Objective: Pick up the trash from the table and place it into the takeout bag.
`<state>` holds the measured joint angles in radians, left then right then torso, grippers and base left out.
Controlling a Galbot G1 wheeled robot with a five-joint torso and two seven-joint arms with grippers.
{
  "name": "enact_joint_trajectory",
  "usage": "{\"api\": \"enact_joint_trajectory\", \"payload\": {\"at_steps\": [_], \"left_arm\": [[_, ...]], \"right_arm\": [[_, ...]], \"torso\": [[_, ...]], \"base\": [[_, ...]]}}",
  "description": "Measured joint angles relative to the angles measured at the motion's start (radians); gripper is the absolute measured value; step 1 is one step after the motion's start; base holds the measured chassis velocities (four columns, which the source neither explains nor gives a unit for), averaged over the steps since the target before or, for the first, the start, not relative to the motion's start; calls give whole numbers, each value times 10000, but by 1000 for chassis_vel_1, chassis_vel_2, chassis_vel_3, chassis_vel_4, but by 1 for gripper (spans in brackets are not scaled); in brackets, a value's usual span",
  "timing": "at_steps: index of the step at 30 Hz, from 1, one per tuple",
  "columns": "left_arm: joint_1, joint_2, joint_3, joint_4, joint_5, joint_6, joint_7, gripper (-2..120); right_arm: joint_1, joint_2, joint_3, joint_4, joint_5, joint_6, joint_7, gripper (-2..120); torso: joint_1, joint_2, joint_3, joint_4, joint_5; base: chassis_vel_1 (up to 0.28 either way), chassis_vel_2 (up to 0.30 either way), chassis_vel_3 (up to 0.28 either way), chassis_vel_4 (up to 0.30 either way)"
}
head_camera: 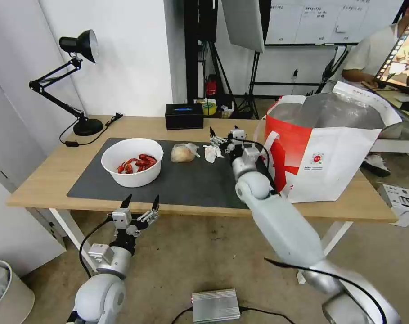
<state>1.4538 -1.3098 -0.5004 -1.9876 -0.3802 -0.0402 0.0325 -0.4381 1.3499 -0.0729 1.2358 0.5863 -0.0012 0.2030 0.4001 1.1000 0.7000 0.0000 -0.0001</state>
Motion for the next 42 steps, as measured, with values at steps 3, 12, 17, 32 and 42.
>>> {"api": "enact_joint_trajectory", "payload": {"at_steps": [3,12,17,32,42], "left_arm": [[14,-2,0,-2,-1,-6,18,100],[88,-131,41,19,18,-46,82,100],[126,-167,47,90,49,-153,138,100],[141,-172,59,139,68,-194,191,100],[136,-229,88,178,100,-195,200,100]], "right_arm": [[248,156,-97,-272,368,-317,132,100],[1089,469,-696,-1061,1130,-1760,753,100],[1318,625,-777,-1497,1204,-2155,1002,100],[1511,935,-693,-2361,1329,-2753,1208,100],[1465,1126,-625,-2887,1159,-2649,722,100]], "torso": [[0,-1,0,1,1],[-1,0,0,1,0],[-1,0,-1,0,1],[-1,0,-1,0,1],[-1,0,-1,0,1]], "base": [[0,0,0,0],[0,0,0,0],[0,0,0,0],[0,0,0,0],[0,0,0,0]]}}
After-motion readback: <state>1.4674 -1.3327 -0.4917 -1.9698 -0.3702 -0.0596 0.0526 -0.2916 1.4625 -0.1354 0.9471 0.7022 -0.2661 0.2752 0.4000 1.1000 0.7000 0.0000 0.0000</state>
